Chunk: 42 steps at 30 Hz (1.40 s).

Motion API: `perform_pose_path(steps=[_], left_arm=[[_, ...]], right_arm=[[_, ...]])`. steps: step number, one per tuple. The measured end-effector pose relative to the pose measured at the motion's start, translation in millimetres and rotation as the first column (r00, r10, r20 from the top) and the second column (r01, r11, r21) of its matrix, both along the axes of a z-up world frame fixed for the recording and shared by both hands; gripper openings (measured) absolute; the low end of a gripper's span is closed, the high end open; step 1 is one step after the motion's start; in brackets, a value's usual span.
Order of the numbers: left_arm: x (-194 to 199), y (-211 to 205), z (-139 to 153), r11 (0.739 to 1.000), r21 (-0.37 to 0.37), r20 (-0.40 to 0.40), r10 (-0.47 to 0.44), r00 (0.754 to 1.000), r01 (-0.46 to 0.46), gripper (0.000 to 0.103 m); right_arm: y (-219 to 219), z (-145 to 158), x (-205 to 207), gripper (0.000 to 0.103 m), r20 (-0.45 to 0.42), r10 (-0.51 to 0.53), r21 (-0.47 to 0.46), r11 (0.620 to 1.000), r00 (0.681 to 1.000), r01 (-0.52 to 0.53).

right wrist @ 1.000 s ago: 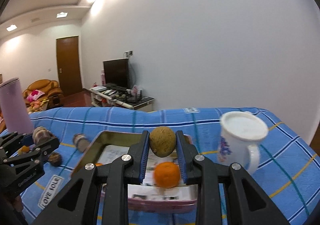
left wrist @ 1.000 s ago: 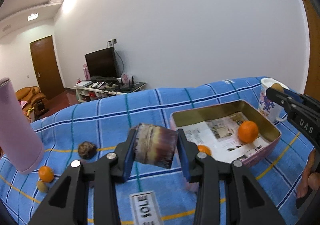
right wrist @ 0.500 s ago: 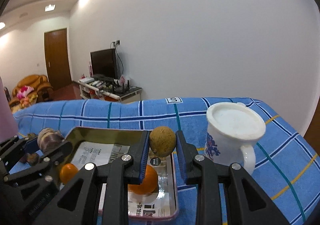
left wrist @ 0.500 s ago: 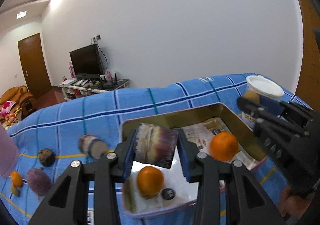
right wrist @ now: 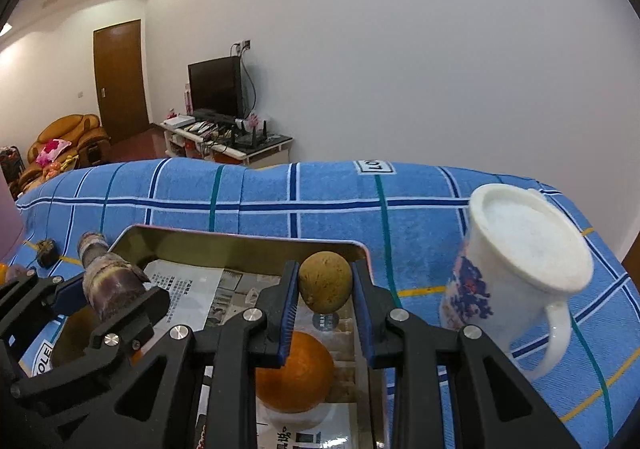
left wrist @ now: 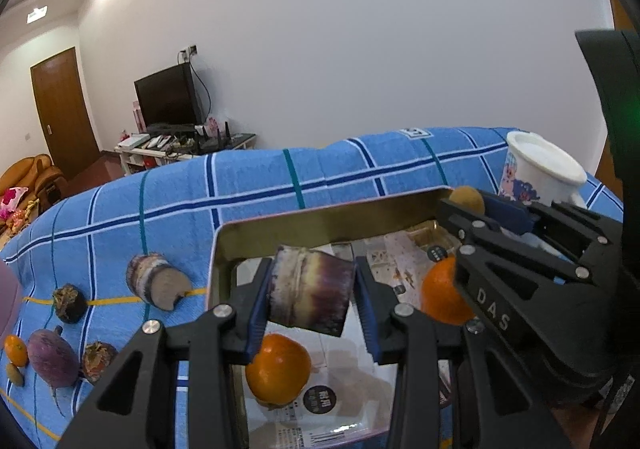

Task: Organize fruits
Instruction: 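Lower both items into the tin and open both grippers, then withdraw both tools from the tin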

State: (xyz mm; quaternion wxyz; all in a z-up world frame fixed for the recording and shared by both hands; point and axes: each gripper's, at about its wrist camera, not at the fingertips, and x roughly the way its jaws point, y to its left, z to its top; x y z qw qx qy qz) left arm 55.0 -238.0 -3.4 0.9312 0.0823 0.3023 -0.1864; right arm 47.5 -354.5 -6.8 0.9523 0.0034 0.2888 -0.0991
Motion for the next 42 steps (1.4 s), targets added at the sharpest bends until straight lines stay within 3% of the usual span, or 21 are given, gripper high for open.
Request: perform_pose_path(steps=[5,13,16,18,20,21,23,32,34,38,42], left_arm=[[6.4,-1.6,-3.3,1.0,0.008,-0.033,0.003,0.999,-0.002,0.042],[5.5,-2.4,-2.8,1.0,0.01,-0.021,0.0,1.0,0.0,0.042],[3.3,-2.2,-1.3,1.0,0.012,-0.012,0.012,1.0,-0.012,0.051],[-0.2,-1.0,0.4,1.0,0.006,0.008,0.015,1.0,-0.015,0.077],[-6.6,0.7,3.4,1.0,0.003,0.047,0.026,0.999,-0.026,0.087],[-10.4,1.6,5.3,1.0,-0.007,0.068,0.02,0.998,-0.019,0.096],[-17.6,3.3,8.6,1.0,-0.012,0.11,0.019,0.994,-0.017,0.101],[-26.9,21.4,11.3,0.997,-0.02,0.151,0.078,0.985,-0.076,0.103],[-28.4,27.6,11.6,0.994,-0.02,0.157,0.105,0.982,-0.103,0.103],[-32.4,37.4,13.3,0.987,-0.014,0.192,0.162,0.968,-0.162,0.103],[-37.1,45.4,14.4,0.981,-0.015,0.211,0.191,0.959,-0.192,0.103]], right_arm=[[0.0,-2.0,6.6,0.028,-0.024,0.019,0.011,1.0,1.0,-0.019],[-1.2,-3.4,6.3,0.028,-0.014,0.032,0.028,0.999,0.999,-0.031],[-2.7,-3.4,4.6,0.028,-0.008,0.036,0.043,0.998,0.999,-0.035],[-6.2,-2.5,-0.1,0.038,0.007,0.034,0.067,0.997,0.999,-0.034],[-10.0,-1.3,-4.4,0.074,0.027,0.024,0.102,0.994,0.999,-0.026],[-11.8,-0.7,-7.7,0.079,0.044,0.021,0.118,0.993,0.999,-0.026],[-11.9,2.0,-11.5,0.081,0.074,0.016,0.114,0.993,0.997,-0.024],[9.4,18.5,-39.0,0.081,0.231,-0.044,-0.039,0.998,0.972,0.054],[10.7,24.1,-48.5,0.081,0.284,-0.064,-0.042,0.996,0.957,0.079],[8.2,31.8,-66.1,0.092,0.37,-0.097,-0.01,0.994,0.924,0.108],[12.4,32.9,-79.5,0.093,0.425,-0.114,0.004,0.992,0.898,0.124]])
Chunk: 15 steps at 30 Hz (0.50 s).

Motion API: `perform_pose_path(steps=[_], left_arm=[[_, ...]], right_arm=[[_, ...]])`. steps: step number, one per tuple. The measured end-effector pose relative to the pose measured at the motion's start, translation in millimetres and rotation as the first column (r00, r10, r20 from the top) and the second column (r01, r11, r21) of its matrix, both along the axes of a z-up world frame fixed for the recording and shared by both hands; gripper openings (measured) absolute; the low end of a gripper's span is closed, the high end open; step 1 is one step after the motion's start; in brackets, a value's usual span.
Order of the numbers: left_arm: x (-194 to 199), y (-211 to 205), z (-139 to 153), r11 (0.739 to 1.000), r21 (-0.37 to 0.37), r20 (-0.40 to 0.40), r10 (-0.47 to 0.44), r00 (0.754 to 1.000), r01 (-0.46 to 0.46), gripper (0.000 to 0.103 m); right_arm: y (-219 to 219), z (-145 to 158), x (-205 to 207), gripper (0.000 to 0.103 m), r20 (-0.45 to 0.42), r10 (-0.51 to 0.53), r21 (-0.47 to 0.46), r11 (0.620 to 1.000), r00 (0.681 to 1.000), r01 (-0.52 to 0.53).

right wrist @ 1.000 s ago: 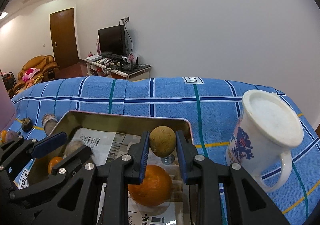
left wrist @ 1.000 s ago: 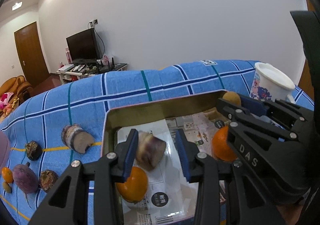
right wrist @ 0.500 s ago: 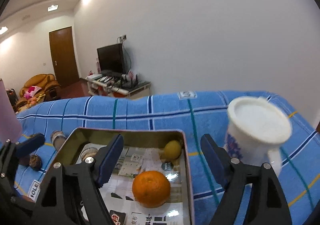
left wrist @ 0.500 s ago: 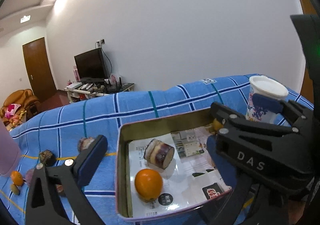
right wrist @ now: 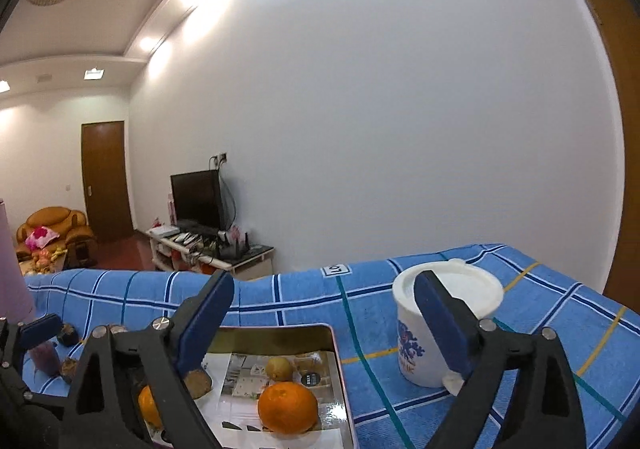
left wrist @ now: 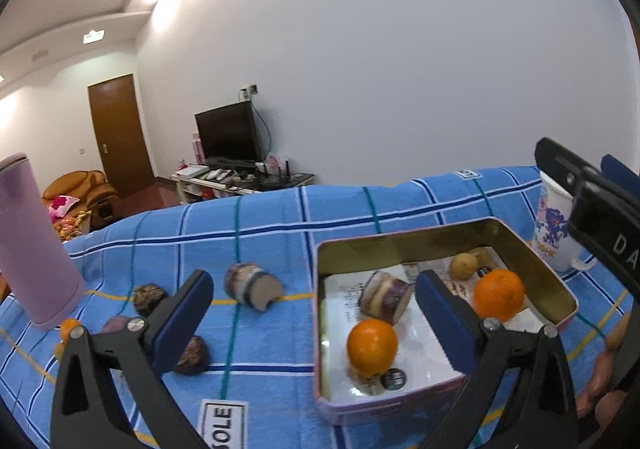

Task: Organize fruits
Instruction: 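Withdraw both tools from the tin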

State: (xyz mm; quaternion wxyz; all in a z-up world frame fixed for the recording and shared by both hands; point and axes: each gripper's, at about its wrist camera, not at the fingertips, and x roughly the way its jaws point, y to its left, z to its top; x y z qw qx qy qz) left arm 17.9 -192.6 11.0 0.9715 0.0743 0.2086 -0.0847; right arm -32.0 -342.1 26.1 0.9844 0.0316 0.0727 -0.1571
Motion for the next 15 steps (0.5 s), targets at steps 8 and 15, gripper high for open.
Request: perform_pose_path(steps=[8,15], left_arm=[[-13.7,10.4,-0.4,1.0,0.02,0.013,0.004,1.0,-0.004,0.103],[-28.4,21.0,0.7,1.0,0.025,0.018,0.0,1.0,0.0,0.103]], right_arm=[[18.9,-5.2,-8.5,0.093,-0.036,0.0,-0.052,0.999,0.999,-0.002],[35.7,-5.3,-25.3,0.093,-0.049,0.009,-0.095,0.995,0.999,-0.014]])
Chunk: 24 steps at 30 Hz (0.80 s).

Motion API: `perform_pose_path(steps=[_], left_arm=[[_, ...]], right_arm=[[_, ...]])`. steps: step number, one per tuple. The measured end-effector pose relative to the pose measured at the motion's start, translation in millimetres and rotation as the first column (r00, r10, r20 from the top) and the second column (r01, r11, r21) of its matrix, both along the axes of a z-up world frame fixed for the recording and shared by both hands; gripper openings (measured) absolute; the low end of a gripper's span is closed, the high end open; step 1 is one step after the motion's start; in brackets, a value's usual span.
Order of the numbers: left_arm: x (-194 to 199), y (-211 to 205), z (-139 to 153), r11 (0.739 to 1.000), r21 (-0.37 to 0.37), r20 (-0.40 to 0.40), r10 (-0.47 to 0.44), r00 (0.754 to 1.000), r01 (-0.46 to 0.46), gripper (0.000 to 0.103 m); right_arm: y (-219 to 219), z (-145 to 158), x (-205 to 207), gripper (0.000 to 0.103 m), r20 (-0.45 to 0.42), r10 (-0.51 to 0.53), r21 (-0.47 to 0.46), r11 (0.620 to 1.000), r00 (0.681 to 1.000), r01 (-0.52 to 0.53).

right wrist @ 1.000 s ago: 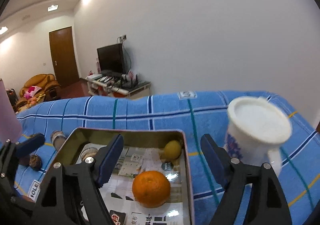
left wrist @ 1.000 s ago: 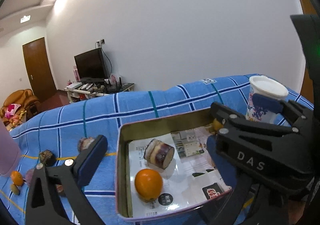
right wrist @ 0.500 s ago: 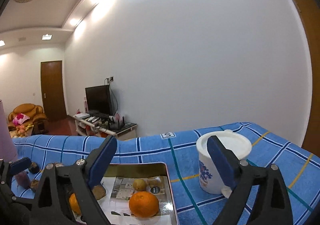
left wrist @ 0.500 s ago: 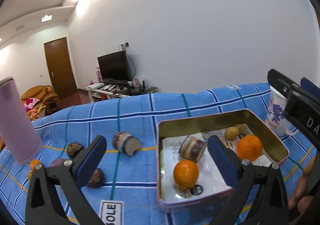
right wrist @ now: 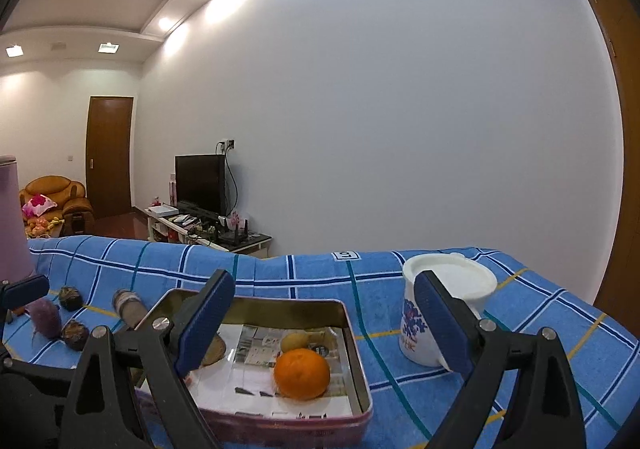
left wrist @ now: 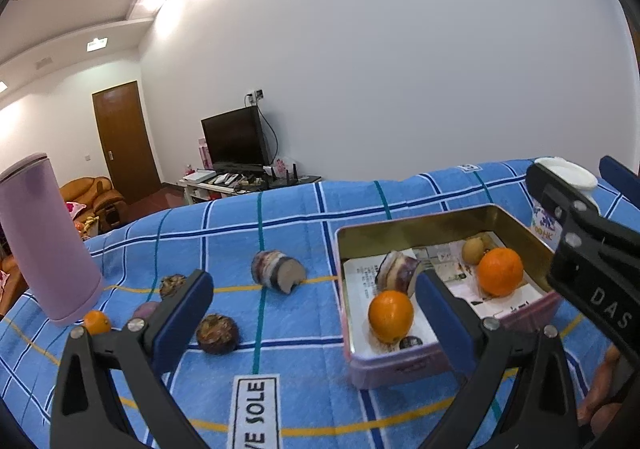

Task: Organize fruits
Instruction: 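Withdraw both tools from the tin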

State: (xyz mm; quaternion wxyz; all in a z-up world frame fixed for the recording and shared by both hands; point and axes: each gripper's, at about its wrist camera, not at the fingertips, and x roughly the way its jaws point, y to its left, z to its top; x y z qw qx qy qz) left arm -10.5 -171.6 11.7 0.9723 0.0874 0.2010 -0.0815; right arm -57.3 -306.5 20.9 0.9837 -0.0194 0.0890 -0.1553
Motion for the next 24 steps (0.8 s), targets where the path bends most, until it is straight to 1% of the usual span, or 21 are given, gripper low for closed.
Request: perform_pose_path(steps=[7,14,19,24], left_arm=[[-13.8,8.3,-0.1,1.0,0.013,-0.003,-0.013,1.0,0.013,0.103],[-24.1,17.3,0.6,0.998,0.042,-0.001,-0.036,0.999,0.036,0.103],[-21.4,35.9,1.2,0.996,0.091,0.016,-0.025,1.0,0.023,0.103],[-9.8,68.5,3.5,0.996,0.086,0.024,0.016,1.0,-0.018,0.103]], right_arm=[[-1.8,-1.8,-21.6,0.093,-0.009,-0.002,0.029,1.0,1.0,0.003],[4.5,-2.2,-35.9,0.093,-0.021,-0.013,0.019,1.0,1.0,0.013],[13.9,0.8,-30.7,0.093,-0.057,0.017,0.045,0.999,0.998,-0.015],[34.4,7.3,-21.0,0.093,-0.063,0.054,0.05,0.997,0.997,-0.051]])
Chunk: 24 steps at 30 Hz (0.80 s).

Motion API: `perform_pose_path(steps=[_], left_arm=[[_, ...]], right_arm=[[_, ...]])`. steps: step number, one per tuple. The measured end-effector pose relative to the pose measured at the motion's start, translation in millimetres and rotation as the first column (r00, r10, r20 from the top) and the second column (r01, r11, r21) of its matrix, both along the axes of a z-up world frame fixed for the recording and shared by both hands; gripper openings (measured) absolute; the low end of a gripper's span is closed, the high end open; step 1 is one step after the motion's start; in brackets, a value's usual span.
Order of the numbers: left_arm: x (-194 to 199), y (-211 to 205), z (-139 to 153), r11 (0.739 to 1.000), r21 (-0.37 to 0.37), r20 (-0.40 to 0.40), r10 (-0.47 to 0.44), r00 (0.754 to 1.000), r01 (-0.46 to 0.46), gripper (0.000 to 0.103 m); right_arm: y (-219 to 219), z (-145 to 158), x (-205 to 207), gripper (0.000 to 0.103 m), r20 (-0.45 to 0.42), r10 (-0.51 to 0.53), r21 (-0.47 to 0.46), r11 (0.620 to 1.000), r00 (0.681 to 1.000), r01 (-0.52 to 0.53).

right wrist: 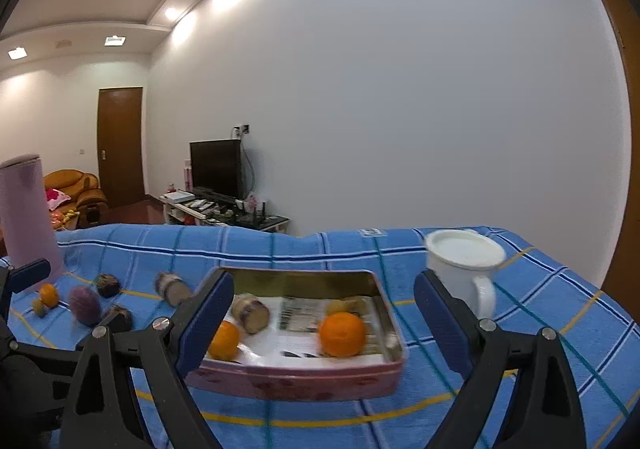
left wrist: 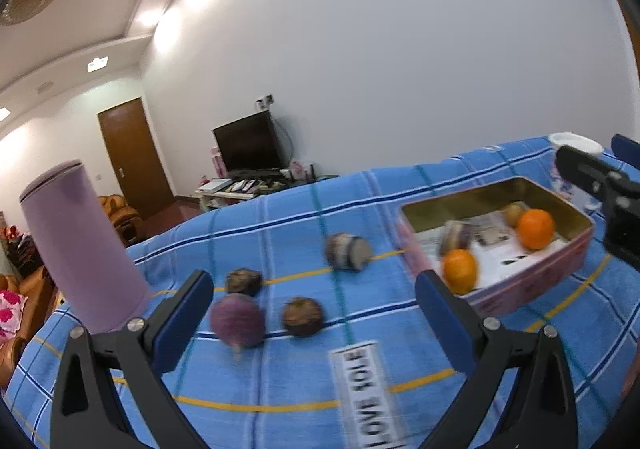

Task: Organize fruits
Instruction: 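Withdraw both tools from the tin, then move both open tools toward the purple turnip and small yellow fruit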

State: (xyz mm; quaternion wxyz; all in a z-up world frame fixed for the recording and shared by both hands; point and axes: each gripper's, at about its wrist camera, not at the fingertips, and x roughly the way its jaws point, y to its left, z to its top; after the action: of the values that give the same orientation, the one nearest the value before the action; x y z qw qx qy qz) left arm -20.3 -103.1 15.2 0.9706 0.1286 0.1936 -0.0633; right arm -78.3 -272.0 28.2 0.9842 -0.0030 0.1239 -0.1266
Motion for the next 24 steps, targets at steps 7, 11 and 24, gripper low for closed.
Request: perform_pose_path(steps=[7,11,24], left_arm=[[16.1,51.4,1.1,0.997,-0.021,-0.001,0.07,0.998,-0.07,0.103],[22.9,73.0,2.7,0.995,-0.035,-0.002,0.096,0.995,-0.096,0.103],[50.3,141.8,2.1,0.982,-0.058,-0.011,0.178,0.984,-0.179,0.103]], right_arm=[[35.2,-1.6,21.4,0.093,-0.019,0.062,0.066,0.996,0.998,-0.061],[57.8,-4.9,31.9,0.093,-0.028,0.091,0.069,0.994,0.995,-0.089],[115.9,-16.0,63.3,0.093,-0.086,0.185,0.092,0.98,0.979,-0.177]])
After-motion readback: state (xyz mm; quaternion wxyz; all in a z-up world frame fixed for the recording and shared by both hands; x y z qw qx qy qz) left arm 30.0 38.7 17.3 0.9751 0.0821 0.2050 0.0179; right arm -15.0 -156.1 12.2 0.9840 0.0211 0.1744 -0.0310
